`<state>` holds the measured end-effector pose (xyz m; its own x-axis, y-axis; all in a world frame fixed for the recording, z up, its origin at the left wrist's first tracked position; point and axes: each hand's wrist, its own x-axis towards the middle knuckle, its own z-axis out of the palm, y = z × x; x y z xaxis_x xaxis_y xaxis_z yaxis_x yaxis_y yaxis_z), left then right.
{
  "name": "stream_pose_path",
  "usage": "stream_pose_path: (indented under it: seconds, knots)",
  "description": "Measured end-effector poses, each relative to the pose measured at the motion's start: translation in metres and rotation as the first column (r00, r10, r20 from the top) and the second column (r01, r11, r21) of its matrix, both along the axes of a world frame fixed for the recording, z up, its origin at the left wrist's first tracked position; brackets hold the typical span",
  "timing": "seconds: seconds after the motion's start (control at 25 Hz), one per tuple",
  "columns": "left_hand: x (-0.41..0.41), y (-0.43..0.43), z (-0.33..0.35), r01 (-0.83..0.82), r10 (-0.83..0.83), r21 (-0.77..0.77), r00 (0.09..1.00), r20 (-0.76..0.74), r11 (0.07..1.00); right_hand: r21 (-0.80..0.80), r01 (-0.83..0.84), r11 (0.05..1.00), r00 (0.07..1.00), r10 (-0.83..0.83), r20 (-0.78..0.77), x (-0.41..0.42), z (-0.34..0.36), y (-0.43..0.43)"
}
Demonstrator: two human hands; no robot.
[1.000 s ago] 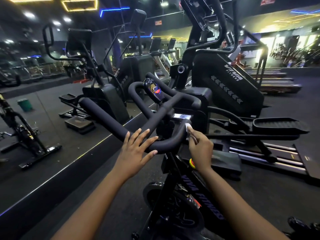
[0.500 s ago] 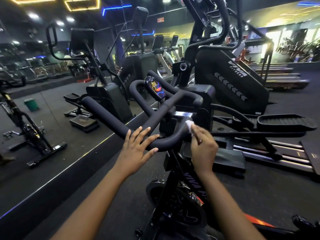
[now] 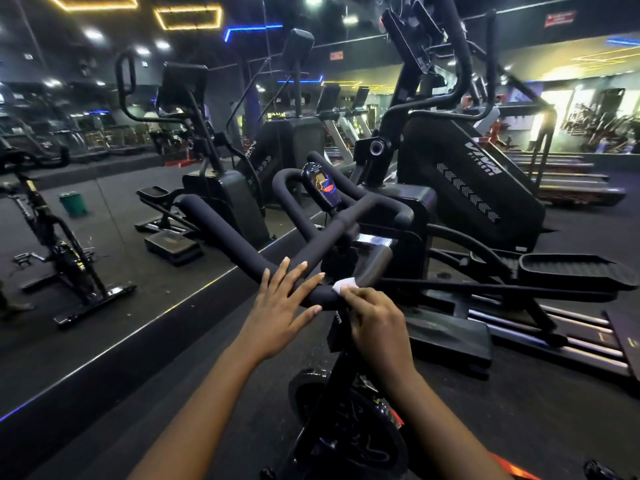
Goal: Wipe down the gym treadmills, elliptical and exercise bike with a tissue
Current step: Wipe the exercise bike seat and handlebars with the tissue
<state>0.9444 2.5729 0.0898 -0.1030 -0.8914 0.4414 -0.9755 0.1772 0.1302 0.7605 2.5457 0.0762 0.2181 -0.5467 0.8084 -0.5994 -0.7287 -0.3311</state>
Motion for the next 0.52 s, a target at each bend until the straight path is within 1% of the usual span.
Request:
stream_pose_path:
  seconds: [0.08, 0.16, 0.24, 0.32, 0.36, 0.44, 0.52]
  knots:
    - [-0.011, 0.012, -0.006, -0.004, -0.009, -0.055, 0.970, -0.242, 0.998, -0.033, -0.130, 0.991, 0.990, 0.128, -0.054, 0.000, 0.008, -0.003]
    - [-0.027, 0.024, -0.013, -0.042, -0.033, -0.144, 0.879, -0.476, 0.989, -0.047, -0.245, 0.968, 0.966, 0.240, -0.095, 0.002, 0.021, -0.013]
    - [-0.040, 0.033, -0.018, -0.158, -0.030, -0.218, 0.741, -0.671, 0.963, -0.014, -0.402, 0.916, 0.901, 0.392, -0.188, 0.013, 0.039, -0.025]
    - [-0.049, 0.037, -0.018, -0.258, -0.021, -0.191, 0.543, -0.839, 0.947, 0.008, -0.550, 0.835, 0.787, 0.521, -0.330, 0.030, 0.055, -0.037]
    - [-0.052, 0.036, -0.018, -0.303, -0.003, -0.153, 0.442, -0.897, 0.941, -0.009, -0.605, 0.796, 0.730, 0.550, -0.406, 0.038, 0.060, -0.044]
    - [-0.057, 0.029, -0.015, -0.365, 0.034, -0.076, 0.285, -0.958, 0.928, -0.042, -0.679, 0.733, 0.646, 0.570, -0.508, 0.047, 0.065, -0.060]
    - [-0.061, 0.016, -0.011, -0.424, 0.070, -0.016, 0.186, -0.980, 0.905, -0.023, -0.722, 0.691, 0.590, 0.598, -0.543, 0.041, 0.066, -0.074]
